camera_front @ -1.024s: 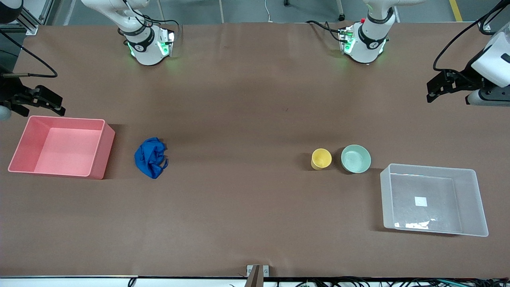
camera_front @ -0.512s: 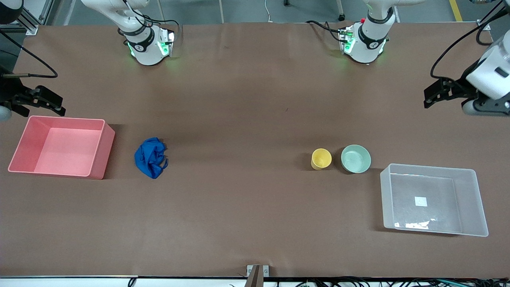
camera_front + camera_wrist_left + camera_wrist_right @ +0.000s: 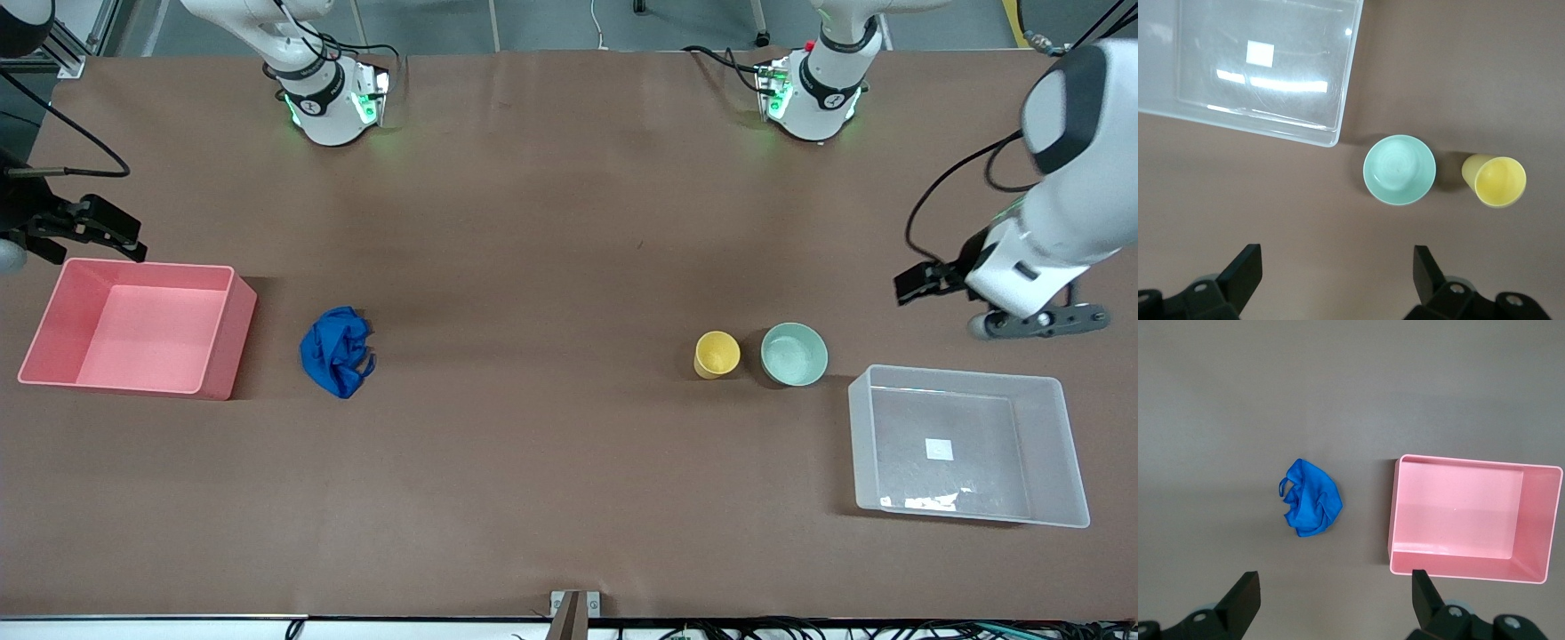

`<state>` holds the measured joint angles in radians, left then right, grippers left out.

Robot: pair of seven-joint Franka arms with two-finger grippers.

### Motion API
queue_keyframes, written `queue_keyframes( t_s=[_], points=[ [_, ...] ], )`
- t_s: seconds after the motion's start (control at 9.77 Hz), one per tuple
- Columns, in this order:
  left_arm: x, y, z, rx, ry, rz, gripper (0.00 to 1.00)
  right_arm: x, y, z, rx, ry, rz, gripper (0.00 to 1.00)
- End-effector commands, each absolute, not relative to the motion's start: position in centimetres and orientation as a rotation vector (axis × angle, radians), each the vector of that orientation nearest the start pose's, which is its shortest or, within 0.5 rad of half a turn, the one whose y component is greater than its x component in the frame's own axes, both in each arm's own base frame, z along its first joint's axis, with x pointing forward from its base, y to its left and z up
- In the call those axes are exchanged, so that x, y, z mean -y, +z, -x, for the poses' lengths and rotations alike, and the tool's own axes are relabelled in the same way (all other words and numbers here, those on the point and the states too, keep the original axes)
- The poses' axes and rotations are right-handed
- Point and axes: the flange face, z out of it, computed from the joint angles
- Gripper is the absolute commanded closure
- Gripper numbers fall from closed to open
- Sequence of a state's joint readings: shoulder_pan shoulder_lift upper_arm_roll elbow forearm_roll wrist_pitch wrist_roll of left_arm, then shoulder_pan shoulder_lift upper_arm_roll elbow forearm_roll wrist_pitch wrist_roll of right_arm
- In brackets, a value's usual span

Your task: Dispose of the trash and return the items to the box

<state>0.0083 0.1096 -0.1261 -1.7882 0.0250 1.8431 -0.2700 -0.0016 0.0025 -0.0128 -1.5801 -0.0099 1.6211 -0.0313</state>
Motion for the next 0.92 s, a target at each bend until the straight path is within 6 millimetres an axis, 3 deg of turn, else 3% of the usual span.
queue_keyframes(
  t_s=[0.0, 0.2, 0.31, 0.61, 0.82],
  points=[
    [8.3, 41.3, -56.8, 0.43, 0.094, 3.086, 0.0, 0.7, 61.6, -56.8, 0.024, -0.089, 3.14, 0.02],
    [11.0, 35.5, -55.5, 0.581, 0.084, 3.067, 0.0, 0.5, 59.9, -57.7, 0.031, -0.092, 3.14, 0.02],
    [11.1, 33.6, -54.9, 0.588, 0.065, 3.069, 0.0, 0.3, 58.3, -57.8, 0.036, -0.077, 3.14, 0.02],
    [10.1, 27.5, -53.5, 0.623, -0.016, 3.102, 0.03, -0.1, 51.8, -57.8, 0.048, -0.063, 3.142, 0.02],
    [9.0, 25.0, -53.5, 0.66, -0.024, 3.106, 0.09, -1.5, 47.0, -57.3, 0.084, -0.07, 3.14, 0.03]
  ],
)
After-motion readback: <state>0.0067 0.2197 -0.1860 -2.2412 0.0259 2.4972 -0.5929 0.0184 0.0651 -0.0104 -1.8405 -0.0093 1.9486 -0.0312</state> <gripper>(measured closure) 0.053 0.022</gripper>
